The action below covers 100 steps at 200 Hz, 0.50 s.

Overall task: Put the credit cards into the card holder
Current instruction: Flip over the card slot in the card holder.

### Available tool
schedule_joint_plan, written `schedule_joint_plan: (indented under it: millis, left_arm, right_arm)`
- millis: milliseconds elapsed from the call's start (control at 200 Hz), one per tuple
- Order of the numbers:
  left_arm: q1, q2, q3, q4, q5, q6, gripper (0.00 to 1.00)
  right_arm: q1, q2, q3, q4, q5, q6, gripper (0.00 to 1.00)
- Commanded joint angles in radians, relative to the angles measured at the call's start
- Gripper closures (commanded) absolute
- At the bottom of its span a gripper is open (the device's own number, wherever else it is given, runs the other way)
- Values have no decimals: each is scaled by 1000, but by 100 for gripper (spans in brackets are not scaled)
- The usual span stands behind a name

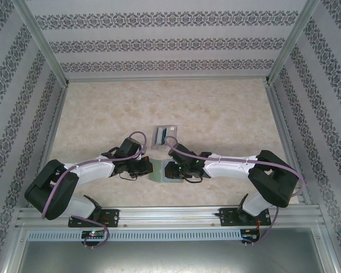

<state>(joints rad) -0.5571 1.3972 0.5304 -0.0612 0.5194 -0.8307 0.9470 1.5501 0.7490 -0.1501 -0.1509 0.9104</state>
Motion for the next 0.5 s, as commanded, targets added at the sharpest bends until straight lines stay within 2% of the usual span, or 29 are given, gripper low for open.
schedule_joint_plan:
  millis: [0,245,385,495]
  left_arm:
    - [-9,17,2,14,11,15,100]
    - [-10,22,-7,20,6,16,100]
    - [-11,33,-11,34,11,21,100]
    - [-11,50,-13,51,17,30,100]
  right_arm:
    - [10,-11,-19,11,9,3,62]
    - [6,5,-50,-3,46,41,53]
    - [4,10,-70,76,-2,56,52]
    - [2,2,-104,209,-51,64,53]
